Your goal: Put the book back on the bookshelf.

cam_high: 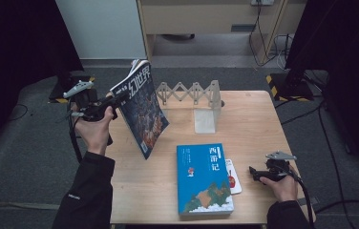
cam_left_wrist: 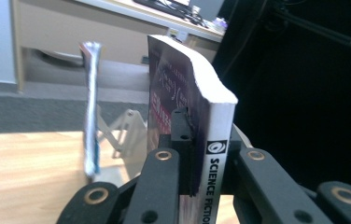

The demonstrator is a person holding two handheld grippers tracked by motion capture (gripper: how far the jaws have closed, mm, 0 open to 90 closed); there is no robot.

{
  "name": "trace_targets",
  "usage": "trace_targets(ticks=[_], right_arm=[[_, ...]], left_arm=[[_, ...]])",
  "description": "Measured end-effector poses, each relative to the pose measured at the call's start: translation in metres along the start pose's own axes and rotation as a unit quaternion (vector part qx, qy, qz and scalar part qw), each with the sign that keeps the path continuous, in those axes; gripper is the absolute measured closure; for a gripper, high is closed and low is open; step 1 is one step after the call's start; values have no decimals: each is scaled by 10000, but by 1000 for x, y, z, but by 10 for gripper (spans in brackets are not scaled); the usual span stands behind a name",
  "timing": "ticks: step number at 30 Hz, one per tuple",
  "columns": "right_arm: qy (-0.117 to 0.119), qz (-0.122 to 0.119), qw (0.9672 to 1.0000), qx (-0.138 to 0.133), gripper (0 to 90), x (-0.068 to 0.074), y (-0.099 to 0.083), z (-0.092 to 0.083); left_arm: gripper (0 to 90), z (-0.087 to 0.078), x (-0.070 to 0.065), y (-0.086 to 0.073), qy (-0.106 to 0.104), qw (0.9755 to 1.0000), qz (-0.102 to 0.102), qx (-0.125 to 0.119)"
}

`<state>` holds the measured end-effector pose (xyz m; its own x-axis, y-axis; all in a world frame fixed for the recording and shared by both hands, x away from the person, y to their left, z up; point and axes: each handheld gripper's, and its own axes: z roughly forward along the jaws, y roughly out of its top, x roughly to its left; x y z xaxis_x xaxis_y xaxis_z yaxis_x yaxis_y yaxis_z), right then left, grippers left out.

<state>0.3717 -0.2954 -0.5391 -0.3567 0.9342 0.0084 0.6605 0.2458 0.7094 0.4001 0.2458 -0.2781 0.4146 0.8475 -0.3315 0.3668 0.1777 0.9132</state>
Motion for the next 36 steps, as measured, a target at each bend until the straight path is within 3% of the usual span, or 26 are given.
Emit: trace_targets(ticks=[6, 14, 24, 36], right_arm=[[17, -4, 10000, 5, 29, 0, 0, 0], [22, -5, 10000, 11, 29, 0, 0, 0], [23, -23, 10000, 6, 29, 0, 0, 0], [6, -36, 10000, 1, 28, 0, 0, 0]], left_arm=[[817, 12, 0, 4, 284, 9995, 162, -41], [817, 35, -1, 2, 596, 9978, 233, -143], [817, 61, -1, -4, 754, 9968, 228, -130], [817, 94, -3, -14, 1166, 9916, 475, -300]])
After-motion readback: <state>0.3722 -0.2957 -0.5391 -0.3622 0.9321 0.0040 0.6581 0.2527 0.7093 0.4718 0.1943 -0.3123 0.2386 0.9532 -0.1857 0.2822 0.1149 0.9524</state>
